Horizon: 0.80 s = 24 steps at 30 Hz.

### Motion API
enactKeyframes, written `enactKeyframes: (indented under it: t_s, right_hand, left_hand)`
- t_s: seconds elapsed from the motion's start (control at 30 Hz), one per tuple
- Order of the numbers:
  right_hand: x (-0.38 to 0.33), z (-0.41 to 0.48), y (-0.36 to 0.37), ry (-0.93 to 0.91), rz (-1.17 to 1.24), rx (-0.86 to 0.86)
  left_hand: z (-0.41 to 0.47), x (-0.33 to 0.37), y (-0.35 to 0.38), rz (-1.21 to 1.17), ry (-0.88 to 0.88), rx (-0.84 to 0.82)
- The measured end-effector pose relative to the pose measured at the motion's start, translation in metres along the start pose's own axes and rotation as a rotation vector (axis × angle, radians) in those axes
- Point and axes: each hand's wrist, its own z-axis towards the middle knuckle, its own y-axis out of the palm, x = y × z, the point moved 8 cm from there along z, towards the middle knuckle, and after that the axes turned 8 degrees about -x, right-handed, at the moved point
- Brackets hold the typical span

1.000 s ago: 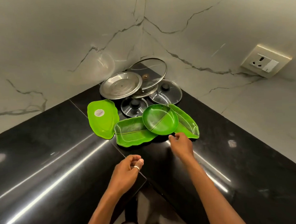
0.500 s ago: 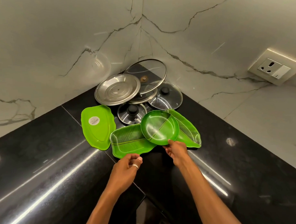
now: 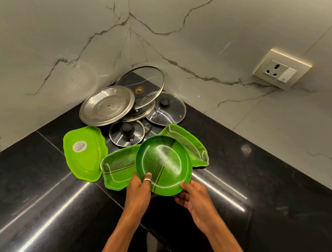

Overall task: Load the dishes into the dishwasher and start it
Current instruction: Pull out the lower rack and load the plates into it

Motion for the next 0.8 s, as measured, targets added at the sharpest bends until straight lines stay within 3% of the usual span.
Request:
enactKeyframes:
  t_s: [0.23, 0.33, 0.43, 0.57, 0.8]
  right_hand:
    - [-0.019, -0.028, -0.069, -0.124, 0.022, 0.263]
    - [-0.038, -0.039, -0.103, -0.207, 0.021, 0.363]
    - [-0.056, -0.046, -0.127, -0.261, 0.048, 0.412]
    - [-0.072, -0.053, -0.136, -0.296, 0.037, 0.399]
    - [-0.066, -0.06, -0.148, -0.273, 0.026, 0.43]
  left_hand:
    - [-0.019, 0.017, 0.075, 0.048, -0.015, -0.222]
    - [-0.004, 0.005, 0.097, -0.001, -0.134, -0.157]
    - [0.041, -0.026, 0.107, 0.227, -0.218, -0.084]
    - [0.116, -0.078, 0.11, 0.236, -0.324, 0.064]
    - [0.098, -0.02, 0.124, 0.005, -0.393, 0.118]
